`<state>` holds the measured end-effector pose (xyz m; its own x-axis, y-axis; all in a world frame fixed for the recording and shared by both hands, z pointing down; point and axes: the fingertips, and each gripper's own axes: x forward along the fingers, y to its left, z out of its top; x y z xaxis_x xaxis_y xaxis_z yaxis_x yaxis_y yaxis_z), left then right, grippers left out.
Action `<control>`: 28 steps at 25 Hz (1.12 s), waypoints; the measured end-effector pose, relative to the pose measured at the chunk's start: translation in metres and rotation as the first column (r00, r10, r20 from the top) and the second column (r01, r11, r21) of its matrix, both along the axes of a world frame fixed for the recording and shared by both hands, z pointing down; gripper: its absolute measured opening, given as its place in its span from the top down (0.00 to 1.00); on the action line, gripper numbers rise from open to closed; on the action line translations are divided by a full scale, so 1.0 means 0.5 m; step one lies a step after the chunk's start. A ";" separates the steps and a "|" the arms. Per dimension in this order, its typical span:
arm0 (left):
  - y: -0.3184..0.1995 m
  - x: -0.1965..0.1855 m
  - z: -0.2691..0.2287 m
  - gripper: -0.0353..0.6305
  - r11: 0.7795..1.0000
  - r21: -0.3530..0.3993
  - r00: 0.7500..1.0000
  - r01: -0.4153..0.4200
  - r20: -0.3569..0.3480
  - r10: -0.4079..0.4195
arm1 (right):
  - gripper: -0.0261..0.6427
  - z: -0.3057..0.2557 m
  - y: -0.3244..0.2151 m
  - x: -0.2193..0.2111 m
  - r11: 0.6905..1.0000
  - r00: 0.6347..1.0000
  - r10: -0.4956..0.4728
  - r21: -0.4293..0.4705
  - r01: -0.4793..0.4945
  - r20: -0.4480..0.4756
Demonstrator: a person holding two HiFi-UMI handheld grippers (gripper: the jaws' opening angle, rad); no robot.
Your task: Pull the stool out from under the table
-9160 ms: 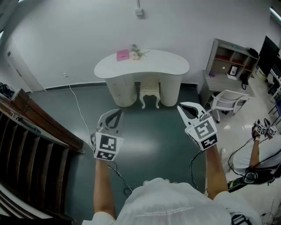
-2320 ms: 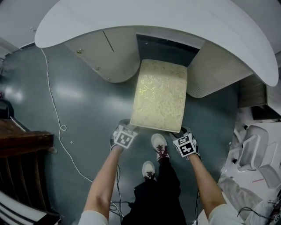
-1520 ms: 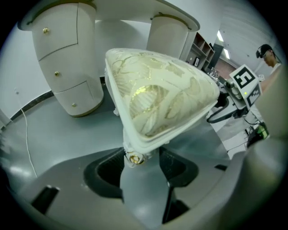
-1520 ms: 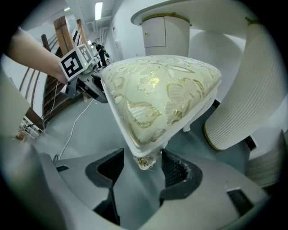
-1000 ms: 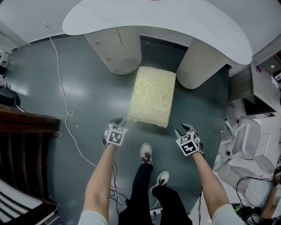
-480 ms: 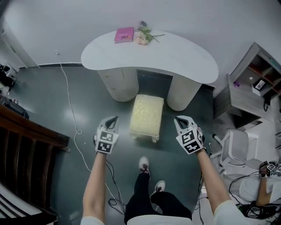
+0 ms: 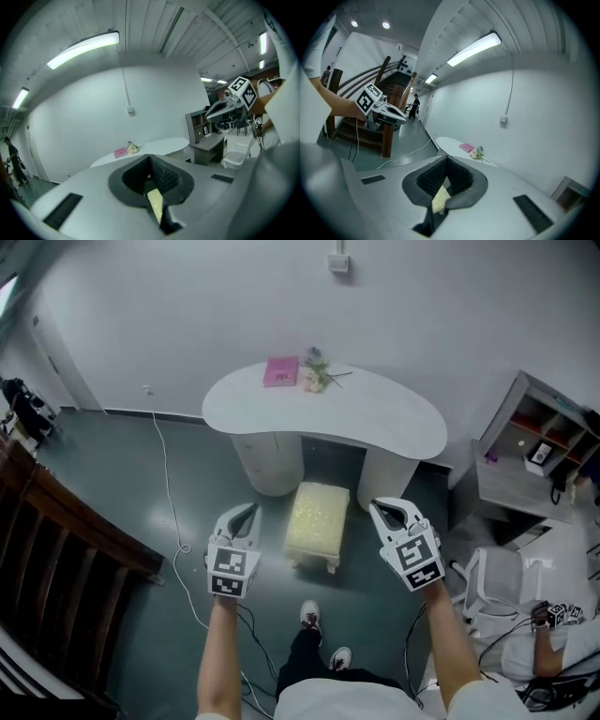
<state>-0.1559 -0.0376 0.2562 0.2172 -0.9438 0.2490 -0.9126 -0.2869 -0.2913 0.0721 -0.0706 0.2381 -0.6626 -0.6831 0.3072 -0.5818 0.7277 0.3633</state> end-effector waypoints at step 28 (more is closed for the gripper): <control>0.175 0.198 -0.276 0.92 0.973 0.191 0.971 -0.129 0.222 0.085 | 0.94 -0.248 0.166 0.072 0.978 0.997 -0.071 0.196 0.075 -0.024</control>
